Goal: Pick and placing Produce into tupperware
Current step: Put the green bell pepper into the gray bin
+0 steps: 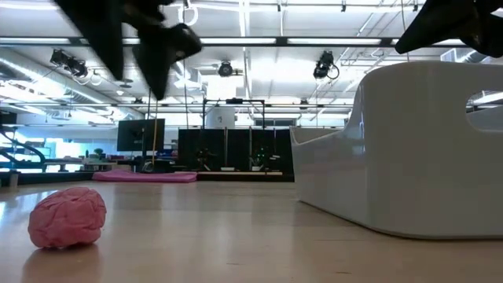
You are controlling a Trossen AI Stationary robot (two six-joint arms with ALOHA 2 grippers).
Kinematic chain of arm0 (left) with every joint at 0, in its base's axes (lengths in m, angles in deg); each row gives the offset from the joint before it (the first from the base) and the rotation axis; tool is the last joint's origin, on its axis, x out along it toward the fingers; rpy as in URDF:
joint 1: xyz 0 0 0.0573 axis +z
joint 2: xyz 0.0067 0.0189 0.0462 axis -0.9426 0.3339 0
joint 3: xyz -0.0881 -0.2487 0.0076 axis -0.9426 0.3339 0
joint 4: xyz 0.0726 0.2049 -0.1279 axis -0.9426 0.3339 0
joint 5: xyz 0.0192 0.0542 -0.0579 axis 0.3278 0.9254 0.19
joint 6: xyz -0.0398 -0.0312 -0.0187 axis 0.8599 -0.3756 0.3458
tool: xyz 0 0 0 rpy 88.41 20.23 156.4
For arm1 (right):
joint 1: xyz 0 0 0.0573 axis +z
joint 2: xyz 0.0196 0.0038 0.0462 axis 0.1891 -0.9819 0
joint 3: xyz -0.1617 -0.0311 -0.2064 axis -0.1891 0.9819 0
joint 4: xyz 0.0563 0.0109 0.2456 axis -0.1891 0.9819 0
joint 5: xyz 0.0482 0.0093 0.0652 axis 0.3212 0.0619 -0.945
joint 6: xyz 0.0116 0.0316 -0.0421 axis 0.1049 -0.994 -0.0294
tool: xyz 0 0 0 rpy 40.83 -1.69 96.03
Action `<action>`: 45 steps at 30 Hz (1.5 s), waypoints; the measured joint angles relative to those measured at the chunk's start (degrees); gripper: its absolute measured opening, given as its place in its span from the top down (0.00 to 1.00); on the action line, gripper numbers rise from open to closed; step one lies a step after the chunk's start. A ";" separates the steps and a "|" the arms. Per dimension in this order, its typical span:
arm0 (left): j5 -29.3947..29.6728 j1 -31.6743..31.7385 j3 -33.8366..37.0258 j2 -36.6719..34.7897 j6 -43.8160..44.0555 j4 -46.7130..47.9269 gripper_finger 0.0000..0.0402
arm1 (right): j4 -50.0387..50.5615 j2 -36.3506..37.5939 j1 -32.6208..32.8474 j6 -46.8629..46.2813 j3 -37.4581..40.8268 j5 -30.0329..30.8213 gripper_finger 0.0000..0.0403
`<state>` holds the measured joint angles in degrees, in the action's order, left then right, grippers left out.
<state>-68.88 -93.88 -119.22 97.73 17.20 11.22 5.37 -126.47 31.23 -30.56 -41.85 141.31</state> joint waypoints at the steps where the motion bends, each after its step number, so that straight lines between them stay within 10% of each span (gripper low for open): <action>1: 0.00 -0.78 0.01 0.00 0.09 1.27 0.43 | 0.00 0.01 0.00 0.59 0.00 0.02 0.99; 19: 2.38 -9.11 1.90 -0.02 11.69 19.82 0.44 | 0.04 6.25 -5.80 16.25 0.00 1.03 0.99; 45: 5.46 -18.59 9.55 -0.02 7.55 5.31 0.33 | -2.92 4.76 -6.12 15.05 0.00 -0.41 0.99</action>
<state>-63.42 -112.47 -109.67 97.70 24.75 16.54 2.44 -121.70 25.11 -15.52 -41.85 140.89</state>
